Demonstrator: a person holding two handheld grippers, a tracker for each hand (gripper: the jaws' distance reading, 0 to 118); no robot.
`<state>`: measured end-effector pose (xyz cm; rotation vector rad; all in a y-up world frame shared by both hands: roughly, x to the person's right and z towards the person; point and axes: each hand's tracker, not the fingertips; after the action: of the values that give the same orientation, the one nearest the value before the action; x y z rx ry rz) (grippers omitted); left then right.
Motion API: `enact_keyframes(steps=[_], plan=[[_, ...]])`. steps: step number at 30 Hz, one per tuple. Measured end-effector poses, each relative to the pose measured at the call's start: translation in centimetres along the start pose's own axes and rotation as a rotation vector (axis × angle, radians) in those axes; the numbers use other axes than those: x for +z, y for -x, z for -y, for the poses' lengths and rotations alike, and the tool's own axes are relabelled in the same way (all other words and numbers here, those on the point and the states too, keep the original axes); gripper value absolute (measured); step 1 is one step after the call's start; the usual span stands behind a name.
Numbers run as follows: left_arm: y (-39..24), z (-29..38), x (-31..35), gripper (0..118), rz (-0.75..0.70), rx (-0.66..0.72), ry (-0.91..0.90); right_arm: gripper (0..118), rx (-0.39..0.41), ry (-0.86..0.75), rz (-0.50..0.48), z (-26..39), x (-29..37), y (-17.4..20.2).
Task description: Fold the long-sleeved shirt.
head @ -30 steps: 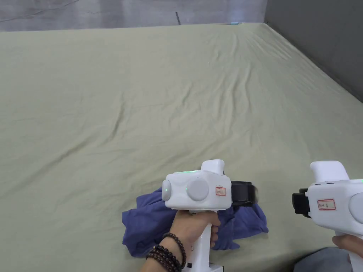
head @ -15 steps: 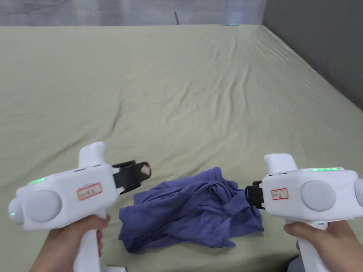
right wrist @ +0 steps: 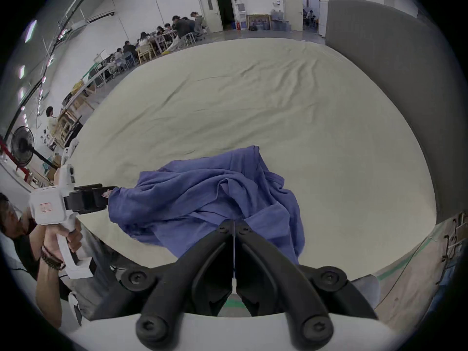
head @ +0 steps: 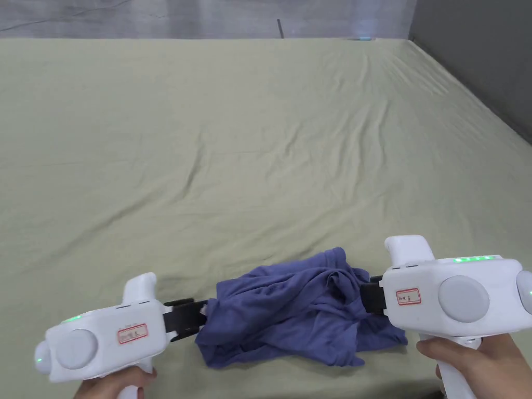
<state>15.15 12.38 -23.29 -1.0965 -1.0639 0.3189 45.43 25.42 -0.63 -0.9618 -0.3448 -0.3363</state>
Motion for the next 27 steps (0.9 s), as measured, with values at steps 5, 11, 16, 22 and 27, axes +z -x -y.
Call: enact_keyframes(steps=[5, 11, 16, 22, 27], plan=[[-7.2, 1.3, -6.2, 2, 0.155, -0.099, 0.096, 4, -0.034, 0.001, 0.037, 0.6, 0.5, -1.7], [-12.6, 4.0, -14.9, 2, 0.093, -0.196, 0.257, 4, -0.062, 0.005, 0.075, 1.5, 1.6, -3.3], [-15.5, 2.6, -14.2, 2, 0.18, -0.238, 0.23, 4, -0.082, -0.008, 0.094, 1.6, 2.5, -4.2], [-14.5, -0.9, -4.6, 2, 0.245, -0.18, -0.013, 4, -0.118, -0.022, 0.074, 1.6, 2.0, -4.3], [-7.9, -1.9, 2.2, 2, 0.113, -0.098, -0.144, 4, -0.118, -0.001, -0.082, 0.7, -0.1, -1.4]])
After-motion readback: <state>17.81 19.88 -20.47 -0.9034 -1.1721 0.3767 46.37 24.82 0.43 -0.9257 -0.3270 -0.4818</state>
